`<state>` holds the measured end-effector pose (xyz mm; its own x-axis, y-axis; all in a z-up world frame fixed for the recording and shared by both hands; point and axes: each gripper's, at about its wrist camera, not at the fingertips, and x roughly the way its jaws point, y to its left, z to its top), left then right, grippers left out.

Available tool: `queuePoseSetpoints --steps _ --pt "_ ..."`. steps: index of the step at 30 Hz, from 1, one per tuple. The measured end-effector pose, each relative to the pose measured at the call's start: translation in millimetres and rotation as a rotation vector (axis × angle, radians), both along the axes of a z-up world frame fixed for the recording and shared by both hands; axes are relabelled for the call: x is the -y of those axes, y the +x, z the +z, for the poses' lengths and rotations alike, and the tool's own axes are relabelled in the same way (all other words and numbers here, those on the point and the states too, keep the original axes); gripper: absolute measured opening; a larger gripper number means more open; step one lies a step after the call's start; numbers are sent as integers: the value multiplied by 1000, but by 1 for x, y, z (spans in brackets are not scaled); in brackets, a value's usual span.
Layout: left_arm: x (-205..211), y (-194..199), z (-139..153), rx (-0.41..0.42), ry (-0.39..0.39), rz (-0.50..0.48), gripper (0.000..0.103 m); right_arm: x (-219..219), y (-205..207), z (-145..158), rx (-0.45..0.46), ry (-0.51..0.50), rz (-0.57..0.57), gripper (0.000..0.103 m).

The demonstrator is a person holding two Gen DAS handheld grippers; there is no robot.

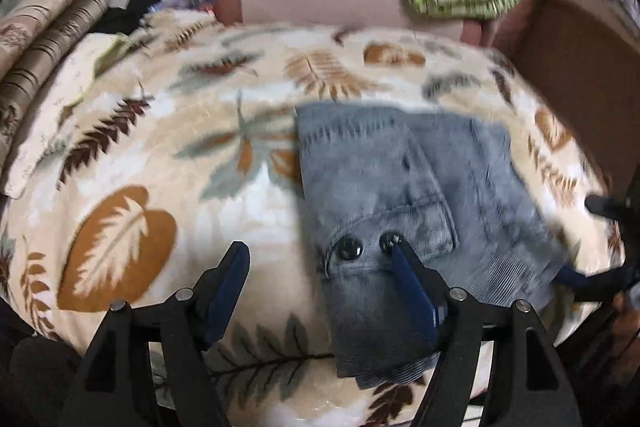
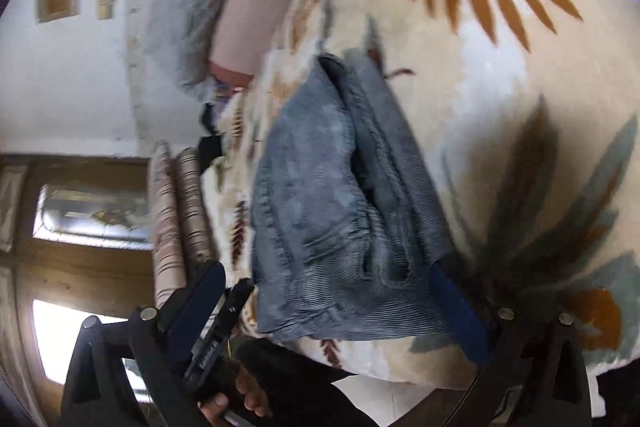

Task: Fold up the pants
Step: 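Lay the folded jeans down and open both grippers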

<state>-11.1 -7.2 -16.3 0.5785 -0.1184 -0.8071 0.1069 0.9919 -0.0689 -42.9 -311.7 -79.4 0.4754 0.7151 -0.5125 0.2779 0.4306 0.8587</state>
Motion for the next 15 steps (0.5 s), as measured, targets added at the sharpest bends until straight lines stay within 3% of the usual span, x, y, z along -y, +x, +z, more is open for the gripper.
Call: queuePoseSetpoints --steps 4,6,8,13,14,15 --pt "-8 -7 -6 26 -22 2 78 -2 1 4 -29 -61 -22 99" --pt "-10 -6 -9 27 -32 3 80 -8 5 15 -17 -116 -7 79" --pt "-13 -4 -11 20 -54 6 81 -16 14 24 -13 -163 19 72" --pt "-14 -4 -13 24 -61 -2 82 -31 30 9 -103 -231 49 69" --pt "-15 -4 -13 25 -59 -3 82 -33 32 9 -101 -245 56 62" --pt "-15 -4 -13 25 -57 -3 82 -33 32 9 -92 -262 64 30"
